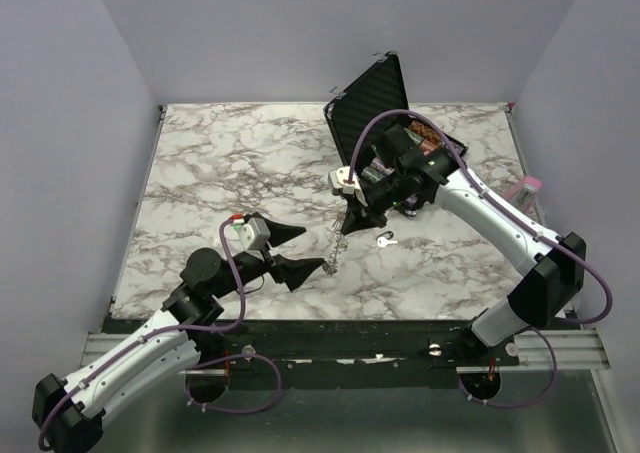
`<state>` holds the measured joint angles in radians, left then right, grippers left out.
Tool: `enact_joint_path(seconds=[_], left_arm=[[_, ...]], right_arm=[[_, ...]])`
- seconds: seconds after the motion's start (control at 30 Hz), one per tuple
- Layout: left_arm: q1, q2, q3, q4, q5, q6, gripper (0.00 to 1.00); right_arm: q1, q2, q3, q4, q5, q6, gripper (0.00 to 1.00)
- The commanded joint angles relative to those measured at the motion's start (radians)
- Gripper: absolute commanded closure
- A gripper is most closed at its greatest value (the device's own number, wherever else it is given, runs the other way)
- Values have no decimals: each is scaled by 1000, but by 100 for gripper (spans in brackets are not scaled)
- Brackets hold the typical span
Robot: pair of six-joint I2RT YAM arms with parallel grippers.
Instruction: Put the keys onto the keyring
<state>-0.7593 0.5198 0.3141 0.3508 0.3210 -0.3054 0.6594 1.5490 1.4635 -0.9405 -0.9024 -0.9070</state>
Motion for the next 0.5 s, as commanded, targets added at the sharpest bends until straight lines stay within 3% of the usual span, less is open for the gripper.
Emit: enact_joint_path(seconds=[0.0, 0.23, 0.47], left_arm=[[6, 28, 23, -53, 10, 92, 7], [5, 192, 108, -18, 88, 265, 12], [5, 319, 122, 149, 122, 276, 29]], right_arm=[[9, 22, 69, -147, 109, -81, 99], [23, 31, 92, -164, 125, -86, 99], [26, 46, 89, -178, 86, -86, 99]])
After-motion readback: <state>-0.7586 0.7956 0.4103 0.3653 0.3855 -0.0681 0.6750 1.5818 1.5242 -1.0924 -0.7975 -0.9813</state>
